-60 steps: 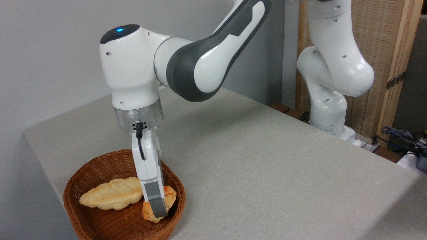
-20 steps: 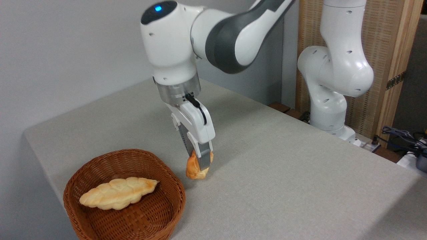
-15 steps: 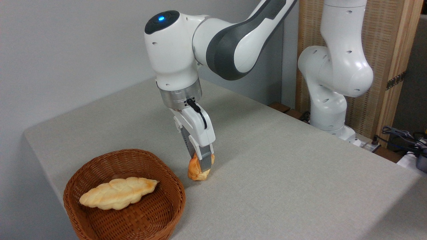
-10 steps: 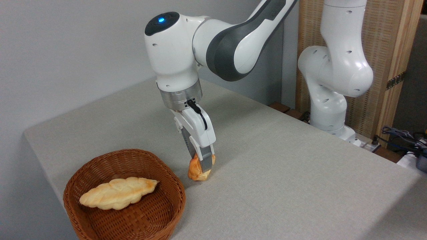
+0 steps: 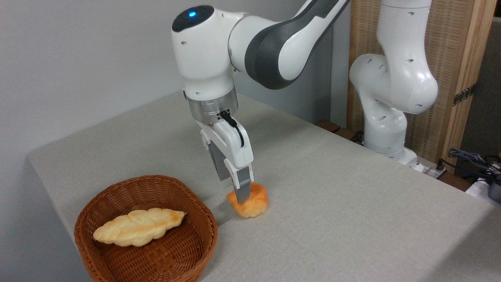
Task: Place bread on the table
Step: 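Open the gripper and raise it away from the bun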
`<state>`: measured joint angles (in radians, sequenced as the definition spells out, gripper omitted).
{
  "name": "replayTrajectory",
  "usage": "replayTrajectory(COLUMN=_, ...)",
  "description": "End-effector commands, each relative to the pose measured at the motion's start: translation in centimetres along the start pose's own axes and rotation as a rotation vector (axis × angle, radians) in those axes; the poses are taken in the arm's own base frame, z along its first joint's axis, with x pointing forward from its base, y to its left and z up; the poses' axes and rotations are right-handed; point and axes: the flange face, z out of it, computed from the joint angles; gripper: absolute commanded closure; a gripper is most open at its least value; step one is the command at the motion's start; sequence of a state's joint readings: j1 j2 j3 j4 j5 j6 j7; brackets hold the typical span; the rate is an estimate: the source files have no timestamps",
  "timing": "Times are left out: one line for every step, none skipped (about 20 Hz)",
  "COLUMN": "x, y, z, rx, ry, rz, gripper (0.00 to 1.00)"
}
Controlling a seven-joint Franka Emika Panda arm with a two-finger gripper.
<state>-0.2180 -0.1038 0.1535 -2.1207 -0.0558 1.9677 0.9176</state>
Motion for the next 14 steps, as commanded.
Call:
replayTrajectory(x=-0.1, y=-0.5, z=-2.2, rx=0.039, ry=0.039, rz=-0.012, gripper=0.00)
replayTrajectory(x=0.0, y=-0.6, z=-2.6, rx=0.047, ry=0.045, rz=-0.012, gripper=0.00)
replayTrajectory(x=0.1, y=-0.7, z=-3.2, rx=0.059, ry=0.054, rz=-0.011, gripper=0.00)
replayTrajectory(x=0.2, y=-1.0, z=-3.8, rx=0.072, ry=0.063, rz=-0.012, gripper=0.00)
replayTrajectory(x=0.4, y=-1.2, z=-4.3, rx=0.088, ry=0.077, rz=-0.015, gripper=0.00)
replayTrajectory(x=0.0, y=-1.7, z=-4.7, rx=0.099, ry=0.087, rz=-0.029, gripper=0.00)
replayTrajectory(x=-0.2, y=-2.0, z=-5.0, rx=0.106, ry=0.094, rz=-0.042, gripper=0.00)
replayTrajectory(x=-0.2, y=-2.1, z=-5.3, rx=0.112, ry=0.098, rz=-0.045, gripper=0.00)
replayTrajectory(x=-0.1, y=-2.3, z=-5.6, rx=0.115, ry=0.102, rz=-0.054, gripper=0.00)
replayTrajectory(x=-0.1, y=-2.5, z=-5.9, rx=0.120, ry=0.108, rz=-0.082, gripper=0.00)
replayTrajectory(x=0.0, y=-2.6, z=-6.1, rx=0.120, ry=0.112, rz=-0.128, gripper=0.00)
replayTrajectory(x=0.2, y=-2.7, z=-6.4, rx=0.122, ry=0.118, rz=-0.175, gripper=0.00)
replayTrajectory(x=0.3, y=-2.9, z=-6.4, rx=0.122, ry=0.120, rz=-0.200, gripper=0.00)
replayTrajectory(x=0.5, y=-3.1, z=-6.5, rx=0.124, ry=0.118, rz=-0.203, gripper=0.00)
